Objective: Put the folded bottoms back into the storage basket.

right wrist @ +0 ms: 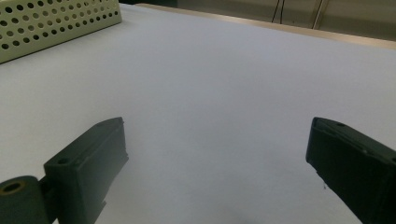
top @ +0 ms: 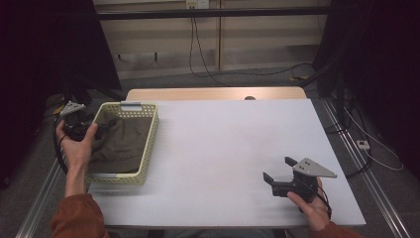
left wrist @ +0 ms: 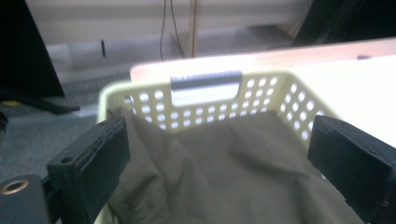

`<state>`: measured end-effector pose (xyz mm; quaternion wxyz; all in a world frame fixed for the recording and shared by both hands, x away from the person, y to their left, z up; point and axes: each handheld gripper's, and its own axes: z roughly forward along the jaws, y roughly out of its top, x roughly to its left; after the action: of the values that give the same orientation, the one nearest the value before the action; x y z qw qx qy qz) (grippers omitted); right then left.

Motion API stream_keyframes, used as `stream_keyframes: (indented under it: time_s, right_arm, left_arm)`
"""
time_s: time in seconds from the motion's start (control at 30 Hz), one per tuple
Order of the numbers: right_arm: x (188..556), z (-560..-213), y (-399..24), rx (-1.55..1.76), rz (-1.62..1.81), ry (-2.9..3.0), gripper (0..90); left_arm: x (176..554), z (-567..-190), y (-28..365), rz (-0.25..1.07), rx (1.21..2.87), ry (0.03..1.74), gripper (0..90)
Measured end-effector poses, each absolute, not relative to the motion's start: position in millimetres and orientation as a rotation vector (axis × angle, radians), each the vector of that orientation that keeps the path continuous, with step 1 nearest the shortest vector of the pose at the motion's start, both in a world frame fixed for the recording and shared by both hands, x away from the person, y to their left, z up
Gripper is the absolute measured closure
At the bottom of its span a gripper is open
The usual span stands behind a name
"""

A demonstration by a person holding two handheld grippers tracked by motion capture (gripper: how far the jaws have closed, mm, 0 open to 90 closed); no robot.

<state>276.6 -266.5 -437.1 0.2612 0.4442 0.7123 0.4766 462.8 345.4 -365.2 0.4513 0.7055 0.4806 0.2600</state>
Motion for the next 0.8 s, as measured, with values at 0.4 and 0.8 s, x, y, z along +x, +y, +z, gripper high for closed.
stream_keyframes:
  time_s: [0.4,0.8]
  right_arm:
    - [271.7,-435.9,-267.3,1.217,1.264,1.909,5.2]
    - [272.2,-436.6,-266.5,1.218,1.260,1.914,5.3]
  left_arm:
    - [440.0,-351.3,348.7,0.578,1.568,1.124,7.4]
    - [419.1,-344.4,348.5,0.593,1.634,1.112,7.4]
